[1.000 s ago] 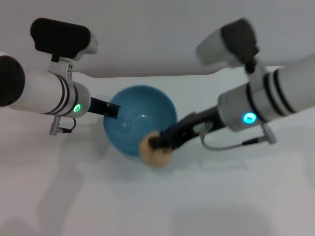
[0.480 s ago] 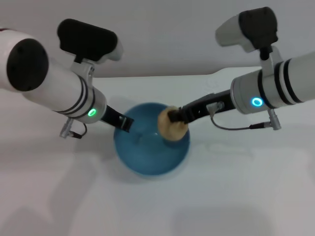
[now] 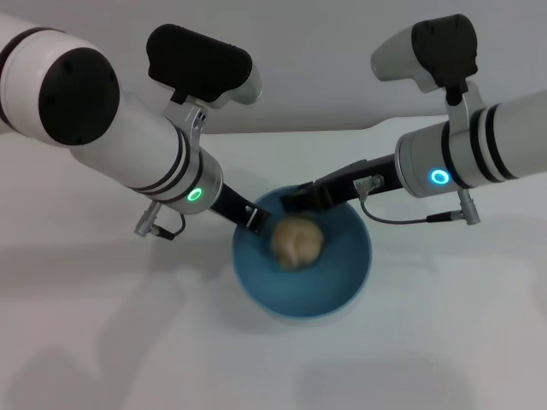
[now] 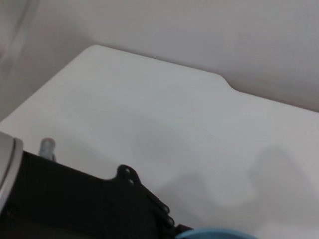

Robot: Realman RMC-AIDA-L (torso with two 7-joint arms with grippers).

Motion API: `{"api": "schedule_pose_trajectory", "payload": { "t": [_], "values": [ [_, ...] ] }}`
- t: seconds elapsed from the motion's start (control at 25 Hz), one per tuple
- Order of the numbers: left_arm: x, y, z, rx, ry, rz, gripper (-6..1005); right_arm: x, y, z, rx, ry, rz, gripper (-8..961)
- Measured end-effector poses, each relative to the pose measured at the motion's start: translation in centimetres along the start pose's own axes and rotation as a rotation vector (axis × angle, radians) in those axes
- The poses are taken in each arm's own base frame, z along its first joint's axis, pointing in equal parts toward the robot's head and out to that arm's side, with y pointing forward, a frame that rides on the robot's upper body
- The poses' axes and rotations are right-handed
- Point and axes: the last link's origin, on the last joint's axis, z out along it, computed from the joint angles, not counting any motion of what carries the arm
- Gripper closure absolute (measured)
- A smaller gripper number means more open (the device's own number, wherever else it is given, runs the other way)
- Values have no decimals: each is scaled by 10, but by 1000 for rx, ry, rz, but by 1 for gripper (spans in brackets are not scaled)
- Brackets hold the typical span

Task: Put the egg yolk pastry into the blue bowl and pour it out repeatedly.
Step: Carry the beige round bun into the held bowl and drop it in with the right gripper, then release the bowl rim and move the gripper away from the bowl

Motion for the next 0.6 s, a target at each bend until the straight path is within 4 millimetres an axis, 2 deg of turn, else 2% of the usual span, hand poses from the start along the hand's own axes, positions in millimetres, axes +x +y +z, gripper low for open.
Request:
{"api": "schedule_pose_trajectory", "payload": {
  "t": [0.2,0.32,0.36,0.4,0.6],
  "values": [
    [-1,0,-1,-1,-7,1,997,-5,-2,-11,-4,-30,17,688],
    [-3,0,-1,0,-22,1,997,-8,-10,-28,-7,-70,69,636],
    [-4,-1,-1,0,-30,1,997,-9,-16,-43,1,-105,90,619],
    [-4,-1,-1,0,-30,1,997,-9,-16,-43,1,-105,90,619],
    [-7,-1,-1,0,-52,2,997,2,-36,-77,135,-206,99,619]
  ]
}}
